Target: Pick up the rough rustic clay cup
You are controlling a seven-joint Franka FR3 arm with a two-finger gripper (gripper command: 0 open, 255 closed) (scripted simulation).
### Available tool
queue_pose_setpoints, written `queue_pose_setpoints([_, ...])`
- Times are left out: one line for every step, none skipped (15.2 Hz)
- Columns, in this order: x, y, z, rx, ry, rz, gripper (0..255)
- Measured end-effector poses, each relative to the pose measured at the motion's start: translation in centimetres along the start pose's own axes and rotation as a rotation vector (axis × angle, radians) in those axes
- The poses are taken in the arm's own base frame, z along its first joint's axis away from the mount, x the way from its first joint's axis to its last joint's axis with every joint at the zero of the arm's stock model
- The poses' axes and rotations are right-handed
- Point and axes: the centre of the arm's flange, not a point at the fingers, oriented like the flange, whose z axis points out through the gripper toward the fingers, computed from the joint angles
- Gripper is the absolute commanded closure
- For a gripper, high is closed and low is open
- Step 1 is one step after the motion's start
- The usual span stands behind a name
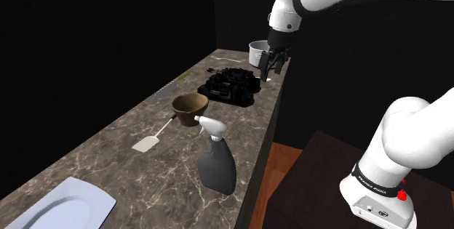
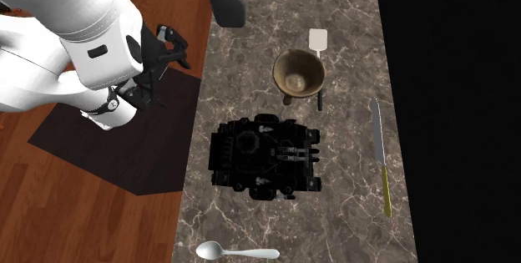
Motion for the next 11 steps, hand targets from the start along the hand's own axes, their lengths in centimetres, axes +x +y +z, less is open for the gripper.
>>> queue_pose_setpoints([0.9, -0.6, 0.6, -0.003, 0.009, -0.007, 0])
queue_pose_setpoints([1.9, -1.1, 1.0, -0.006, 0.019, -0.014, 0])
queue_pose_setpoints([2.5, -1.9, 1.5, -0.009, 0.028, -0.021, 0])
queue_pose_setpoints([3.5, -2.4, 2.1, -0.011, 0.037, -0.029, 0])
queue_pose_setpoints([4.4, -2.9, 2.7, -0.014, 0.046, -0.036, 0])
queue_pose_setpoints([5.3, -3.5, 3.4, -0.017, 0.054, -0.044, 0])
queue_pose_setpoints([6.3, -4.4, 3.8, -0.02, 0.064, -0.051, 0])
queue_pose_setpoints([7.2, -5.2, 4.1, -0.023, 0.073, -0.058, 0])
queue_pose_setpoints([8.3, -5.8, 4.6, -0.025, 0.082, -0.066, 0])
queue_pose_setpoints([9.2, -6.5, 4.9, -0.028, 0.091, -0.073, 0])
queue_pose_setpoints([9.9, -7.1, 5.4, -0.031, 0.1, -0.08, 0])
